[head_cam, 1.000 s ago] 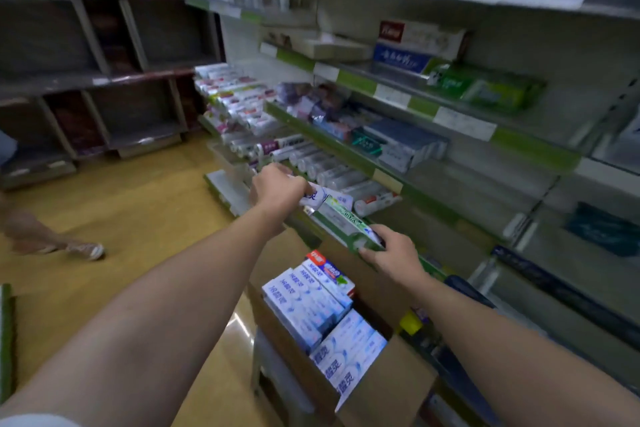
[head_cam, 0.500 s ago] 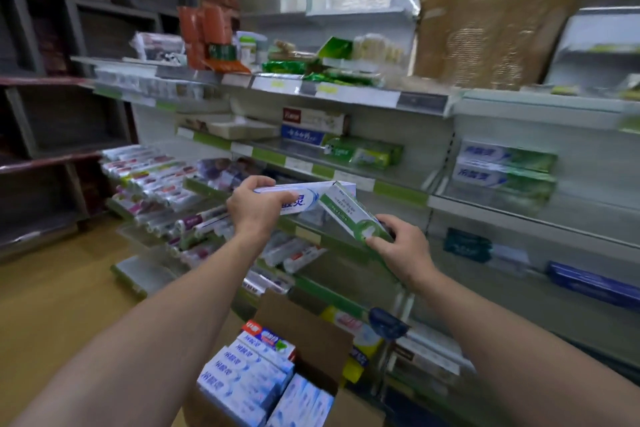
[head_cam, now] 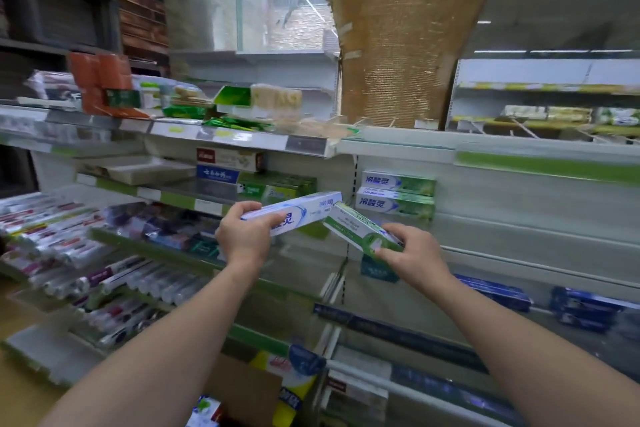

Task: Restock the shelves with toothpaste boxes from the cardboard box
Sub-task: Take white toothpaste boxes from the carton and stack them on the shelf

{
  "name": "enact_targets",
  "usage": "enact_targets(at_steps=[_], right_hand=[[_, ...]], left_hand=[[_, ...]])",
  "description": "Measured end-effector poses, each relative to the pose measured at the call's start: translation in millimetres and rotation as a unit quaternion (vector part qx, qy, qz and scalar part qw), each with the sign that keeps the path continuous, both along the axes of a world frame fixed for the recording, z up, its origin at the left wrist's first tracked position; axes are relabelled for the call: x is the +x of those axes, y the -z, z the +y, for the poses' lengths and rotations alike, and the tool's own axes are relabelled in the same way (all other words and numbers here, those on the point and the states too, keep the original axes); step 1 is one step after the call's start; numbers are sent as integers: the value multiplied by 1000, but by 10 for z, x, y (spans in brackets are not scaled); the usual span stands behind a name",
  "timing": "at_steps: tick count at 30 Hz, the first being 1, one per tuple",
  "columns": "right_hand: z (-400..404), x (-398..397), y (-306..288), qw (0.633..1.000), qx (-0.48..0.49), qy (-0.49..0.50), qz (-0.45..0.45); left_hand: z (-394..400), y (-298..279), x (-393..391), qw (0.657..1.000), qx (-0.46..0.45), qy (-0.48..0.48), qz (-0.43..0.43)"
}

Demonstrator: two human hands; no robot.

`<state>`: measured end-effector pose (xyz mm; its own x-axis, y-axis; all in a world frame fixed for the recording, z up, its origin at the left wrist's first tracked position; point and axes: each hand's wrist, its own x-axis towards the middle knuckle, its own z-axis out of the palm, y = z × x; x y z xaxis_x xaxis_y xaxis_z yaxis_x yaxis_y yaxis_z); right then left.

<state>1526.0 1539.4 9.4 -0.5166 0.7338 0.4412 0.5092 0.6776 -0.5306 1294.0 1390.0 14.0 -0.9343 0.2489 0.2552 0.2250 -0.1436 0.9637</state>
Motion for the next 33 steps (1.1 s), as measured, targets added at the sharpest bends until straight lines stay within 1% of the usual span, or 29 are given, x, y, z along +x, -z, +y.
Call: enact_targets(at_steps=[5, 10, 12, 17, 22, 27, 30, 33], right_hand=[[244, 318, -139, 1000, -8, 24, -11], [463, 385, -214, 999, -6, 45, -6], [528, 364, -236, 998, -3, 54, -9], [710, 216, -257, 996, 17, 85, -36], [858, -4, -326, 993, 12, 107, -53], [1070, -179, -402, 985, 54, 136, -87], [1241, -227, -432, 983, 78, 130, -106], [1427, -247, -416, 974, 133, 127, -133]], left_hand=[[331, -63, 361, 999, -25, -27, 20], [513, -60, 485, 996, -52, -56, 45], [582, -58, 453, 995, -61, -63, 54], [775, -41, 204, 996, -33, -53, 59], [969, 20, -61, 996, -24, -41, 79], [1147, 43, -221, 997, -37, -26, 67], [1265, 18, -305, 997, -32, -27, 61], [1378, 0, -348, 998, -24, -27, 60]])
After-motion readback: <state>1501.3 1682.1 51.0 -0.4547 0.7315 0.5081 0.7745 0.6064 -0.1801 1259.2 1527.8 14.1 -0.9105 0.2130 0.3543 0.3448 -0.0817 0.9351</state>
